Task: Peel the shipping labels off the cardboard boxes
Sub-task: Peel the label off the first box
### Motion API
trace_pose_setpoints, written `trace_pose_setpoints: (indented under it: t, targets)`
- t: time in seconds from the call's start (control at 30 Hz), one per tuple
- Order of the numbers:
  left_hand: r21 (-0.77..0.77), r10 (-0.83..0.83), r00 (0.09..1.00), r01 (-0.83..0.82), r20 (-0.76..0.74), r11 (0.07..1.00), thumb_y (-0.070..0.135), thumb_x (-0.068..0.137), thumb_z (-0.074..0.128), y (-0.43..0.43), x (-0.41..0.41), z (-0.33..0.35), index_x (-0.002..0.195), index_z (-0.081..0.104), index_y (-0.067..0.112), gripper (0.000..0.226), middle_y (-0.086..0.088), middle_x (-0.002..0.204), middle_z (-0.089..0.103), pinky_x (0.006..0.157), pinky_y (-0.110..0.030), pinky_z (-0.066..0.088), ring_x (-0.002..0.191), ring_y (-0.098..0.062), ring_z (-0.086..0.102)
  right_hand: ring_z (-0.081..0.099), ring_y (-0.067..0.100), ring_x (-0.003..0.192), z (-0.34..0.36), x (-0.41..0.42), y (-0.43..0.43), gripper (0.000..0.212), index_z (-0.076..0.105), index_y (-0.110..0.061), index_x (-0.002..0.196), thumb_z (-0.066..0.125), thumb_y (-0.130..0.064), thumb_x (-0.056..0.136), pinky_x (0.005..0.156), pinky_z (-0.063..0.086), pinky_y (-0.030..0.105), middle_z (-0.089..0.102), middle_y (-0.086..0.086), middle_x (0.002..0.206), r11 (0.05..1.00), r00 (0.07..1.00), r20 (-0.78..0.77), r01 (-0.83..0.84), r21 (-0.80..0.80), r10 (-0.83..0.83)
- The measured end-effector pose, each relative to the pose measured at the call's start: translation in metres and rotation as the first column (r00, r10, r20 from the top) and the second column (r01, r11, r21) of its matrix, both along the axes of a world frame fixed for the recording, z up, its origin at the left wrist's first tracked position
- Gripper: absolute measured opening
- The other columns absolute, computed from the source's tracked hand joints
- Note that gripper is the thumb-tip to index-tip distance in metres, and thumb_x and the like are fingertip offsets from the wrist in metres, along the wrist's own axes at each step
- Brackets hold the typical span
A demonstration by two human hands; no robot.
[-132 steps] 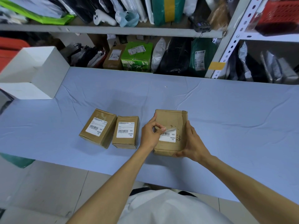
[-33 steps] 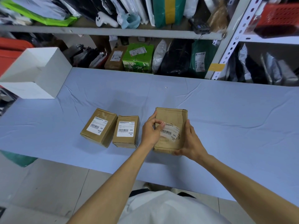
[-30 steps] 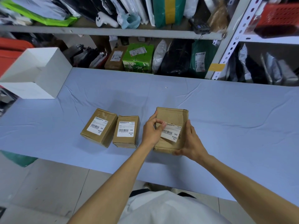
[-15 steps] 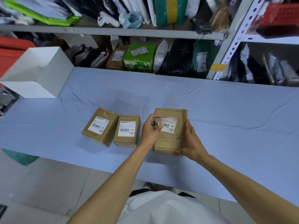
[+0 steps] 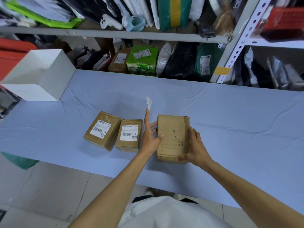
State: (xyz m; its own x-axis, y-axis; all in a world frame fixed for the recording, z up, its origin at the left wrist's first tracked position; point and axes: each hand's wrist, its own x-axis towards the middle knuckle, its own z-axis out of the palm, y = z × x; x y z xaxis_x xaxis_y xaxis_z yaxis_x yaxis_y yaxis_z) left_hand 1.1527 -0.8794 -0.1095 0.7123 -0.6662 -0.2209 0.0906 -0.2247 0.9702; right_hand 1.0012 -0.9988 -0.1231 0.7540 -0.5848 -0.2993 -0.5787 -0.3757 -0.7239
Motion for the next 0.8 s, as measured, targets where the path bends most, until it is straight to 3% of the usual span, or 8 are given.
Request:
trace_pose_setpoints:
  t: [0.07,0.13,0.27,0.4,0.53,0.67,0.73,0.8]
  targets:
    - [0.021,-0.009,1.0,0.009,-0.008,1.0,-0.009,0.077,0.071,0.003,-0.002,-0.004,0.144,-0.001,0.054,0.117,0.007,0.12,0.048,0.083,-0.012,0.052,0.104,0.007,0.054,0.031,0.024,0.134,-0.002,0.0,0.001,0.138,0.006,-0.017,0.148,0.095,-0.033,0.044,0.098,0.034,0.027,0.024,0.003,0.147,0.998,0.997,0.035,0.064,0.001,-0.064]
    - [0.024,-0.008,1.0,0.008,-0.018,1.0,-0.012,0.074,0.072,0.006,-0.005,-0.008,0.144,0.0,0.055,0.12,0.006,0.121,0.048,0.081,-0.012,0.053,0.104,0.006,0.054,0.032,0.028,0.133,-0.003,0.004,0.004,0.141,0.009,-0.012,0.147,0.096,-0.039,0.039,0.104,0.036,0.035,0.032,0.008,0.143,0.991,0.99,0.029,0.134,0.022,-0.135]
    - [0.022,-0.016,0.999,0.017,-0.04,1.0,-0.014,0.07,0.073,0.008,-0.01,-0.011,0.145,0.002,0.051,0.122,0.002,0.126,0.05,0.071,-0.013,0.054,0.11,-0.001,0.054,0.023,0.033,0.132,-0.004,0.007,0.006,0.157,-0.009,-0.015,0.151,0.095,-0.045,0.038,0.11,0.03,0.05,0.032,0.011,0.142,0.969,0.97,-0.017,0.245,0.023,-0.244]
    - [0.023,-0.032,0.999,0.033,-0.036,0.999,-0.008,0.071,0.076,0.009,-0.014,-0.009,0.148,0.0,0.045,0.121,0.003,0.125,0.054,0.088,-0.019,0.053,0.117,-0.004,0.054,0.03,0.028,0.121,0.0,0.004,0.005,0.156,-0.014,-0.032,0.149,0.092,-0.055,0.035,0.092,0.041,0.047,0.031,0.009,0.129,0.971,0.975,-0.016,0.217,-0.103,-0.22]
    - [0.01,-0.028,0.998,0.029,-0.061,1.0,-0.009,0.073,0.075,0.012,-0.014,-0.007,0.149,0.003,0.041,0.116,0.0,0.127,0.054,0.082,-0.012,0.052,0.116,-0.005,0.054,0.053,0.025,0.101,0.002,-0.001,-0.006,0.102,0.023,-0.033,0.139,0.081,-0.059,0.059,0.081,0.05,0.042,0.051,0.007,0.116,0.964,0.966,0.089,0.249,-0.096,-0.241]
    - [0.025,-0.04,0.998,0.041,-0.056,0.999,-0.007,0.073,0.075,0.015,-0.018,-0.003,0.15,0.003,0.04,0.115,-0.003,0.133,0.053,0.093,-0.02,0.05,0.124,-0.01,0.052,0.059,0.026,0.09,0.001,-0.003,-0.013,0.063,0.036,-0.026,0.129,0.061,-0.058,0.081,0.072,0.049,0.04,0.063,0.007,0.106,0.954,0.967,0.104,0.249,-0.168,-0.234]
    - [0.028,-0.047,0.997,0.049,-0.053,0.998,-0.009,0.073,0.075,0.015,-0.02,-0.003,0.15,0.004,0.04,0.115,-0.004,0.135,0.052,0.091,-0.017,0.05,0.124,-0.009,0.051,0.059,0.027,0.093,0.001,-0.001,-0.012,0.066,0.032,-0.025,0.131,0.058,-0.06,0.081,0.073,0.047,0.038,0.062,0.008,0.112,0.948,0.964,0.065,0.265,-0.174,-0.258]
    - [0.031,-0.069,0.997,0.071,-0.041,0.997,-0.01,0.072,0.075,0.013,-0.02,-0.003,0.15,0.005,0.04,0.116,-0.001,0.132,0.053,0.087,-0.015,0.052,0.122,-0.007,0.051,0.053,0.028,0.107,0.003,0.003,-0.008,0.1,0.02,-0.024,0.139,0.069,-0.069,0.063,0.079,0.046,0.041,0.052,0.007,0.123,0.954,0.966,-0.054,0.238,-0.181,-0.252]
